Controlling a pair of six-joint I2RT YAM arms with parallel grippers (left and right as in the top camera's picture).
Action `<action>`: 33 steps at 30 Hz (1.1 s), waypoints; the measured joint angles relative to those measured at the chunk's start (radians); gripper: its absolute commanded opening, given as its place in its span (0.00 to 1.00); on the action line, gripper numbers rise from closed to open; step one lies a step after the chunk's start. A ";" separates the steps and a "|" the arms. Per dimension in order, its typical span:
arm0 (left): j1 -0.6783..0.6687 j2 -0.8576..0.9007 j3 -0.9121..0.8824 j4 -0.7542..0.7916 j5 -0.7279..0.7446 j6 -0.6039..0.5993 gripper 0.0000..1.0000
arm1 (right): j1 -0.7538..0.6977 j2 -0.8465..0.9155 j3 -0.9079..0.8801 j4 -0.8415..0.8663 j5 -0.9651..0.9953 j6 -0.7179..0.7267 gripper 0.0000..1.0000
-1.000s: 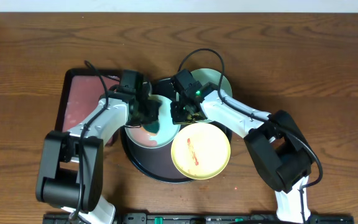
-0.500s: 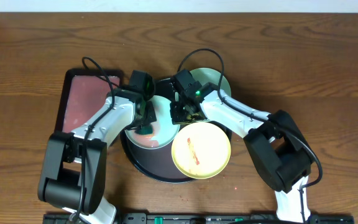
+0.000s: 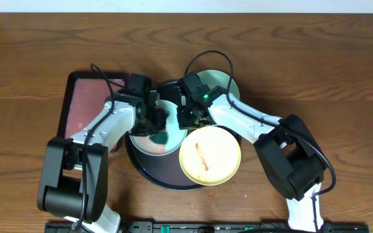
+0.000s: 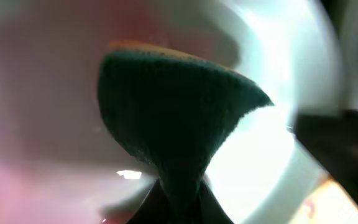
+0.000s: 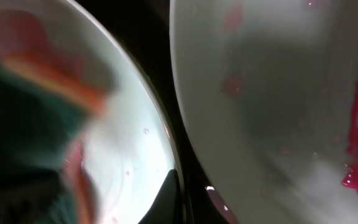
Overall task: Clean dirty plates on tray and stack at the side
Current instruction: 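Scrub the left green plate with the sponge held in the left gripper, then lift the top green plate with the right gripper and place it right of tray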
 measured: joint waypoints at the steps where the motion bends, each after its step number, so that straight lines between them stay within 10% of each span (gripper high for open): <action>1: -0.003 0.000 -0.002 0.013 0.015 0.001 0.07 | 0.000 0.000 0.000 0.000 0.000 0.000 0.01; 19: -0.016 -0.034 0.274 -0.194 -0.425 -0.105 0.07 | 0.000 0.000 0.000 -0.002 0.000 0.000 0.01; 33: 0.139 -0.142 0.315 -0.386 -0.488 -0.103 0.07 | 0.005 -0.039 0.000 -0.019 0.018 -0.071 0.01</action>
